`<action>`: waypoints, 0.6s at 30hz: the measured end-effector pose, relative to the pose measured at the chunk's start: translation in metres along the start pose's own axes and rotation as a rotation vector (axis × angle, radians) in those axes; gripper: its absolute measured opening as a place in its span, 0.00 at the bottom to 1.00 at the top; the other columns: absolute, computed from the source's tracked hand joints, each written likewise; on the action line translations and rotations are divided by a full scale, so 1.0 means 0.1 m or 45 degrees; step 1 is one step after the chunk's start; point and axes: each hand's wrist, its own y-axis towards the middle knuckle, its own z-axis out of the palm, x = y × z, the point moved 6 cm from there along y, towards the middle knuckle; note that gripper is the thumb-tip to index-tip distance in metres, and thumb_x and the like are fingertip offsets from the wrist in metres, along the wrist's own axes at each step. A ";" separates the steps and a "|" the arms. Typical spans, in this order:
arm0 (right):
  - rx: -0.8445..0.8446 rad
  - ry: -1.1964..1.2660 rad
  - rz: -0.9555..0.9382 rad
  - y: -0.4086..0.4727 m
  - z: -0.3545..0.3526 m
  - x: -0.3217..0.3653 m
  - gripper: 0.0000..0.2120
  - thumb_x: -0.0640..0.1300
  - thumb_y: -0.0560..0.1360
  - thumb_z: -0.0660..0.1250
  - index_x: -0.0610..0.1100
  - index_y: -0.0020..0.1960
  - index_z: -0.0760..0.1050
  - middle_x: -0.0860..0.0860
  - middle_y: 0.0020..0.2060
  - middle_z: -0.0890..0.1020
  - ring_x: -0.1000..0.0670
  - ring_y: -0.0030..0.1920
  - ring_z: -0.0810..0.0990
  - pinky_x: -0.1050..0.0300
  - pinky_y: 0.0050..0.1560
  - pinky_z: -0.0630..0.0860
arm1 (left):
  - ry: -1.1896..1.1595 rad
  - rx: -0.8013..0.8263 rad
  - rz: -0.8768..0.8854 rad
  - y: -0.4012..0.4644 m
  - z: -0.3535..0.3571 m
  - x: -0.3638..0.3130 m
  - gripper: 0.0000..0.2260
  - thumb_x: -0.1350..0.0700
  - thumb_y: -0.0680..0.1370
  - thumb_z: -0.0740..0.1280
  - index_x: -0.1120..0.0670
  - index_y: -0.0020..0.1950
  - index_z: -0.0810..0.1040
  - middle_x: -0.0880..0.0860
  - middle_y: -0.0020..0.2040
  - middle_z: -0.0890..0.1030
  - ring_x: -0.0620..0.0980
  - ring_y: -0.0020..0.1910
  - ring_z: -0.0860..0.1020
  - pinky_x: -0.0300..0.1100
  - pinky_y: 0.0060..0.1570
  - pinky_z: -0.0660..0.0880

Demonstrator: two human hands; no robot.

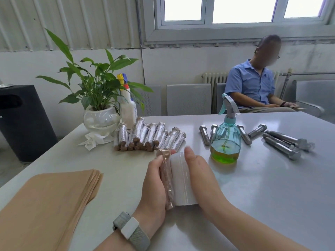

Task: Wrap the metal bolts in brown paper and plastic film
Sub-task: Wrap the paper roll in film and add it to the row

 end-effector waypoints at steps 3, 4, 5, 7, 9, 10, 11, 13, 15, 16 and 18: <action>0.120 0.251 0.083 -0.01 0.01 -0.01 0.23 0.66 0.76 0.61 0.49 0.51 0.83 0.49 0.46 0.86 0.48 0.47 0.85 0.51 0.48 0.81 | 0.285 -0.039 0.231 0.01 -0.02 -0.09 0.16 0.46 0.83 0.58 0.53 0.55 0.82 0.56 0.51 0.85 0.56 0.54 0.82 0.53 0.57 0.77; 0.184 0.321 0.099 -0.02 0.02 0.00 0.22 0.65 0.76 0.63 0.48 0.50 0.84 0.47 0.46 0.86 0.47 0.47 0.86 0.53 0.44 0.81 | 0.372 -0.024 0.300 0.01 -0.01 -0.13 0.16 0.43 0.82 0.60 0.53 0.54 0.81 0.56 0.50 0.85 0.56 0.53 0.82 0.53 0.54 0.77; 0.233 0.365 0.113 -0.03 0.02 0.00 0.22 0.64 0.74 0.66 0.46 0.52 0.84 0.46 0.46 0.86 0.46 0.47 0.86 0.54 0.42 0.81 | 0.416 -0.019 0.338 0.02 -0.01 -0.14 0.17 0.40 0.79 0.62 0.53 0.52 0.80 0.56 0.48 0.84 0.56 0.51 0.83 0.52 0.52 0.78; 0.281 0.366 0.127 -0.03 0.03 0.00 0.28 0.65 0.68 0.71 0.42 0.54 0.82 0.44 0.47 0.86 0.45 0.48 0.86 0.51 0.47 0.82 | 0.438 -0.044 0.375 0.03 -0.04 -0.16 0.18 0.38 0.75 0.65 0.51 0.51 0.78 0.52 0.45 0.84 0.52 0.47 0.83 0.47 0.46 0.79; 0.278 0.281 0.065 -0.03 0.04 0.03 0.28 0.67 0.68 0.71 0.45 0.54 0.82 0.46 0.48 0.86 0.46 0.50 0.85 0.45 0.57 0.80 | 0.433 -0.051 0.401 0.01 -0.03 -0.17 0.17 0.39 0.73 0.67 0.49 0.53 0.76 0.48 0.44 0.83 0.48 0.46 0.83 0.41 0.44 0.78; 0.259 0.227 0.009 -0.04 0.05 0.07 0.27 0.69 0.69 0.69 0.48 0.53 0.82 0.47 0.47 0.86 0.48 0.50 0.85 0.43 0.58 0.79 | 0.425 -0.047 0.410 0.00 -0.03 -0.17 0.17 0.40 0.72 0.68 0.49 0.55 0.75 0.49 0.45 0.83 0.48 0.47 0.83 0.42 0.45 0.78; 0.228 0.189 -0.043 -0.04 0.05 0.10 0.26 0.71 0.70 0.65 0.50 0.52 0.82 0.48 0.47 0.86 0.48 0.50 0.85 0.43 0.58 0.79 | 0.415 -0.044 0.418 0.00 -0.03 -0.17 0.17 0.41 0.72 0.69 0.48 0.56 0.74 0.50 0.47 0.83 0.49 0.48 0.83 0.44 0.46 0.78; 0.165 0.147 -0.105 -0.05 0.03 0.13 0.29 0.73 0.70 0.59 0.51 0.50 0.82 0.49 0.45 0.86 0.48 0.47 0.85 0.43 0.54 0.80 | 0.351 -0.047 0.400 -0.03 -0.01 -0.16 0.18 0.43 0.71 0.71 0.46 0.57 0.72 0.52 0.47 0.83 0.50 0.48 0.83 0.48 0.48 0.80; 0.066 0.043 -0.137 -0.03 -0.01 0.11 0.32 0.76 0.68 0.57 0.50 0.46 0.81 0.52 0.42 0.86 0.51 0.44 0.85 0.47 0.47 0.80 | 0.219 0.009 0.286 -0.06 0.03 -0.08 0.21 0.41 0.71 0.72 0.46 0.59 0.73 0.53 0.49 0.84 0.52 0.49 0.83 0.50 0.49 0.81; 0.013 -0.015 -0.137 -0.03 -0.04 0.10 0.32 0.78 0.67 0.57 0.50 0.44 0.80 0.54 0.40 0.85 0.53 0.42 0.84 0.50 0.45 0.79 | 0.172 0.062 0.191 -0.07 0.06 -0.03 0.22 0.39 0.72 0.72 0.48 0.61 0.74 0.54 0.52 0.84 0.53 0.51 0.83 0.52 0.50 0.81; -0.040 -0.078 -0.124 -0.01 -0.08 0.09 0.31 0.76 0.67 0.57 0.50 0.43 0.79 0.54 0.38 0.84 0.54 0.40 0.83 0.50 0.45 0.79 | 0.116 0.126 0.034 -0.09 0.09 0.03 0.23 0.36 0.75 0.67 0.52 0.61 0.79 0.57 0.55 0.83 0.56 0.55 0.82 0.53 0.52 0.80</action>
